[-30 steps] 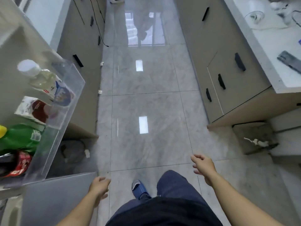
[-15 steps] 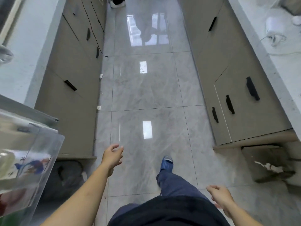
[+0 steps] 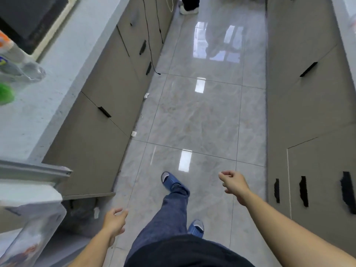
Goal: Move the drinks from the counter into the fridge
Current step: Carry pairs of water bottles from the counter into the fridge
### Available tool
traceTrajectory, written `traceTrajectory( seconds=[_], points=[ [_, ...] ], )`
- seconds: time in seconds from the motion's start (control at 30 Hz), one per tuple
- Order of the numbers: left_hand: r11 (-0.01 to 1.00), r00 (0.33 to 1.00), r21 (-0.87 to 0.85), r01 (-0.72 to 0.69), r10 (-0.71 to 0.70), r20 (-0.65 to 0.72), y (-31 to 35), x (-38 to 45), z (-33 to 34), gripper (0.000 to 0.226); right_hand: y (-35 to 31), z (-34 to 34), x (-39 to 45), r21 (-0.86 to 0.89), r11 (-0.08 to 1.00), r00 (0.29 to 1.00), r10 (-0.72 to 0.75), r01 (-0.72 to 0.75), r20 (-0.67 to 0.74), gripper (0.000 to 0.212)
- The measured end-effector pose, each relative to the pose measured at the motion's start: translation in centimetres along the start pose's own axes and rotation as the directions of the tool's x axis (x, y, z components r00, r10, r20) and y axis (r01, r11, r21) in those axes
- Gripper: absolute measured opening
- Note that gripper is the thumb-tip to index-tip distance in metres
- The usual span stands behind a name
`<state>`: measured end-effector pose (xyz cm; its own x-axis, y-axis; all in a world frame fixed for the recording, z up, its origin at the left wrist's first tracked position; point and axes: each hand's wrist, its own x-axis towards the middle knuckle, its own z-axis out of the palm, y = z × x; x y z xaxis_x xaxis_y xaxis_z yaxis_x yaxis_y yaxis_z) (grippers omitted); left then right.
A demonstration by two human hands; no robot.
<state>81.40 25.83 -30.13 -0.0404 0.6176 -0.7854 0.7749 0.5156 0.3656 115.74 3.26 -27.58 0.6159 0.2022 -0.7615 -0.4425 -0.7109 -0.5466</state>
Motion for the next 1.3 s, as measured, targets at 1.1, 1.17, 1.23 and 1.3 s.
traceTrajectory(
  seconds=[1.1,1.17,1.23,1.3],
  points=[
    [0.695,0.857,-0.718,-0.048,-0.340,-0.386,30.0,6.3,-4.2,0.026,-45.6,22.3,21.1,-0.553,0.611,0.746,-0.096,0.567,0.659,0.010],
    [0.673,0.824,-0.736,-0.072,-0.375,-0.424,30.6,5.7,-4.7,0.027,-48.0,25.2,18.8,-0.470,0.587,0.661,-0.154,0.659,0.734,0.008],
    [0.640,0.778,-0.760,-0.114,-0.418,-0.469,31.3,5.2,-5.8,0.025,-49.9,27.9,16.0,-0.362,0.558,0.552,-0.218,0.747,0.805,0.013],
    [0.614,0.744,-0.770,-0.174,-0.430,-0.511,31.8,4.9,-7.4,0.022,-51.3,30.6,12.7,-0.243,0.526,0.433,-0.275,0.815,0.858,0.016]
  ],
)
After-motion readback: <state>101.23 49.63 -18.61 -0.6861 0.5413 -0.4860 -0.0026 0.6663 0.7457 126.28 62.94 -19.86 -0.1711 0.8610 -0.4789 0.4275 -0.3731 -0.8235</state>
